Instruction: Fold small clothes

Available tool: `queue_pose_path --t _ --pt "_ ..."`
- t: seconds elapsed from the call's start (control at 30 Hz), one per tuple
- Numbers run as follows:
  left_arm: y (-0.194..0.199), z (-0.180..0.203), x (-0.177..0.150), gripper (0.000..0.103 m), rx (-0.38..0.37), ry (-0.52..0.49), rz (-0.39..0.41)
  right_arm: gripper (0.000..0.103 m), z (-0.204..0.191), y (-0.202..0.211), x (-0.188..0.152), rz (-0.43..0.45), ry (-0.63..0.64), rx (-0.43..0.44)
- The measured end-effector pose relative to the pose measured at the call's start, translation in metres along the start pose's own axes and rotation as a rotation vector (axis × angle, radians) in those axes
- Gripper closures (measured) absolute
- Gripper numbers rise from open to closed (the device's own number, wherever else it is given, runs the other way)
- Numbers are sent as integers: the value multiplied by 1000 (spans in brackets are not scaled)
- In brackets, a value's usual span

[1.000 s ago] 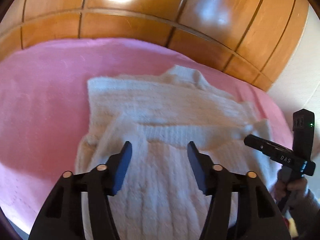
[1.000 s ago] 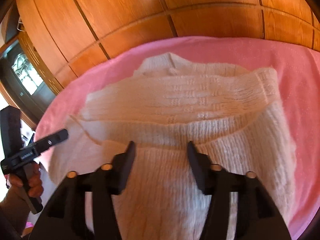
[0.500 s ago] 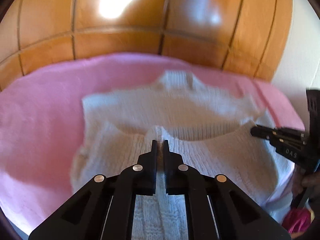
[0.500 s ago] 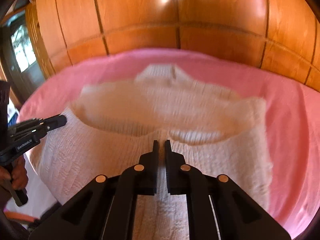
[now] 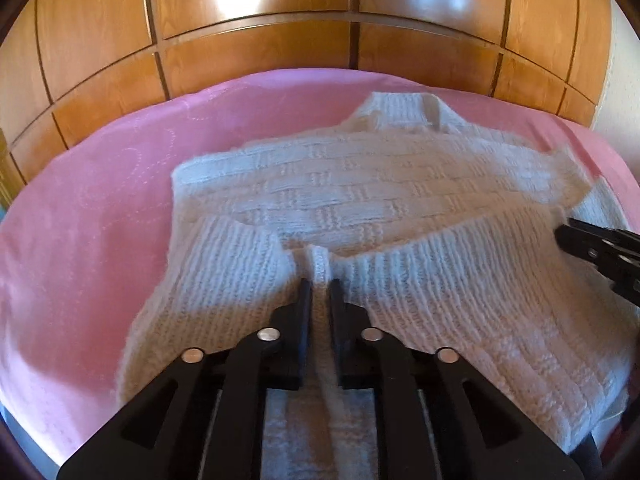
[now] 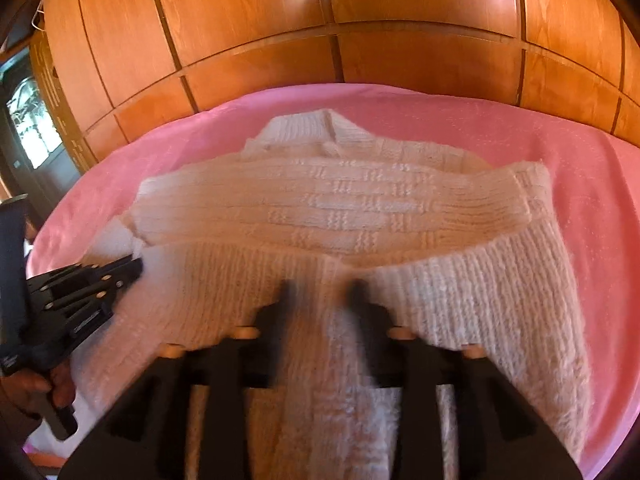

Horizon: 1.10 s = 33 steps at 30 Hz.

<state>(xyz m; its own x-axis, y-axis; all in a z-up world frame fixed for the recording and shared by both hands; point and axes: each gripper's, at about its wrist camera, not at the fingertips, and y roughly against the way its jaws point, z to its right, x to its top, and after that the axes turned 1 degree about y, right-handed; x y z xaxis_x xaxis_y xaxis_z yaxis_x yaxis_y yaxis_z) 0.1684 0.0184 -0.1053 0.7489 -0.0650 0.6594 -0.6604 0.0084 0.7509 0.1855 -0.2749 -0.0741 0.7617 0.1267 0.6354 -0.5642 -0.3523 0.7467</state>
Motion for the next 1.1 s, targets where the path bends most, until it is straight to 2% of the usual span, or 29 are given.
queue_pose_path --t 0.03,0.1,0.13,0.2,0.3,0.33,0.37,0.4,0.43,0.47,0.53,0.6,0.67,0.7,0.73,0.83,0.93,1.0,1.07,1.1 --pt "0 1 0 87 19 -14 -3 34 1 7 -1 10 3 -12" --pt "0 8 1 83 82 -49 -11 34 6 25 -2 53 31 -91" --pt "-3 11 1 82 103 -64 -11 30 8 33 -2 69 44 -130" --pt "-6 18 0 82 147 -98 -2 16 19 42 -5 104 70 -240" --pt "-4 18 1 82 165 -84 3 16 45 43 -9 78 39 -305" --pt "1 17 2 73 179 -69 18 18 53 44 -10 82 18 -314" --pt "5 16 2 68 212 -64 39 24 59 44 -10 88 0 -316" --pt "12 15 1 63 268 -55 69 48 64 41 -11 82 -13 -306" --pt "17 12 0 60 290 -37 84 75 66 37 -11 67 -15 -304" --pt "21 8 0 59 287 -11 92 78 66 30 -12 54 -10 -313" --pt "33 -7 -3 59 262 63 101 83 63 22 -15 54 7 -327" --pt "46 -23 -6 58 251 114 113 84 60 18 -18 57 20 -336" --pt "54 -37 -7 42 237 132 124 84 63 20 -21 58 21 -336" --pt "61 -44 -9 36 214 139 131 83 64 19 -21 57 16 -330" --pt "64 -48 -9 36 194 137 134 83 65 18 -21 55 13 -326" --pt "59 -51 -6 36 99 55 95 83 66 18 -20 50 5 -317" --pt "48 -41 -6 36 116 -34 76 83 66 18 -18 46 -2 -310" --pt "34 -40 -6 36 92 -61 32 83 68 18 -17 40 -8 -300" --pt "20 -43 -6 50 51 -59 -13 83 68 17 -15 33 0 -302" --pt "14 -44 -7 66 45 -58 -24 83 67 18 -15 31 6 -305"
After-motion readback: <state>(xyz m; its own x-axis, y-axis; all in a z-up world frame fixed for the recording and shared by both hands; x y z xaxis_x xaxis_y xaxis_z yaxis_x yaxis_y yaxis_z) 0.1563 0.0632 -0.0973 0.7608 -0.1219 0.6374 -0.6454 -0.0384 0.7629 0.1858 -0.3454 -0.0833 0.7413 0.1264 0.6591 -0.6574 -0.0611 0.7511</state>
